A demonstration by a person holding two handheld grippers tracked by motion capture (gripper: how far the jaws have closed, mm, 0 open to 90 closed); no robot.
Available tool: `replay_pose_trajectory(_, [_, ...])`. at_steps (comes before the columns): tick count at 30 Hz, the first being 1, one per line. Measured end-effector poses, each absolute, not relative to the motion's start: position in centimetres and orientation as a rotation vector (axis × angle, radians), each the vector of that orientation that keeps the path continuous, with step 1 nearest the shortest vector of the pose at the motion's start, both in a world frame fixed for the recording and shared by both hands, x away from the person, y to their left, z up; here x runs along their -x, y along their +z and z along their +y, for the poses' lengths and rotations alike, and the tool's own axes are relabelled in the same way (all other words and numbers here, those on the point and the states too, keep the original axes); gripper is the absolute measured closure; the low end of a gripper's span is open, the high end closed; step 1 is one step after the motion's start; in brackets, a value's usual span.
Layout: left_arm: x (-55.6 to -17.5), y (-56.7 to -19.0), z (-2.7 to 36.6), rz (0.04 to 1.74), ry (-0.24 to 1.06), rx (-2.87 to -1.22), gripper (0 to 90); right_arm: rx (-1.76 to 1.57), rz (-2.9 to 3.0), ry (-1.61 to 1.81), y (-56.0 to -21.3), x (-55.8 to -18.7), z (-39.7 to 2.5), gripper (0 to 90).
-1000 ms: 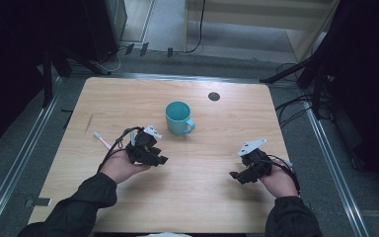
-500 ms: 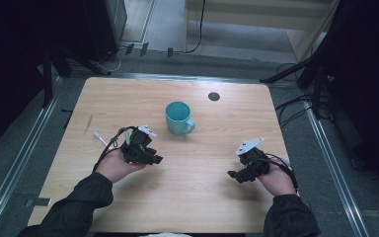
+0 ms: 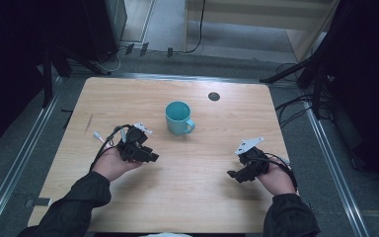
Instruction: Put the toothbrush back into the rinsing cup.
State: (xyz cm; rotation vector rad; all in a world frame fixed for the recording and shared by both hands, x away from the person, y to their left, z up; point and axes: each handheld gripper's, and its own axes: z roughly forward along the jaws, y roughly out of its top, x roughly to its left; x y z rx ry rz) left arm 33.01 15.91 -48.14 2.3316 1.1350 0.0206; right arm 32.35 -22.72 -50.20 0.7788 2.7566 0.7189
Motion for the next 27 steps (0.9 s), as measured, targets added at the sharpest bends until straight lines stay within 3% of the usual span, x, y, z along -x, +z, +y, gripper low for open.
replay_pose_trajectory(11, [-33.7, -47.8, 18.0, 1.237, 0.035, -2.314, 70.5, -0.774, 2.757, 0.717, -50.2, -32.3, -22.7, 21.2])
replay_pose_trajectory(22, [-34.2, -48.5, 20.2, 1.347, 0.005, -2.339, 87.2, -0.769, 2.757, 0.719, -50.1, -32.5, -22.5, 21.1])
replay_pose_trajectory(27, [-34.0, -48.8, 20.6, 1.387, 0.013, -2.343, 88.7, -0.765, 2.761, 0.72, -50.1, -32.6, -22.3, 21.2])
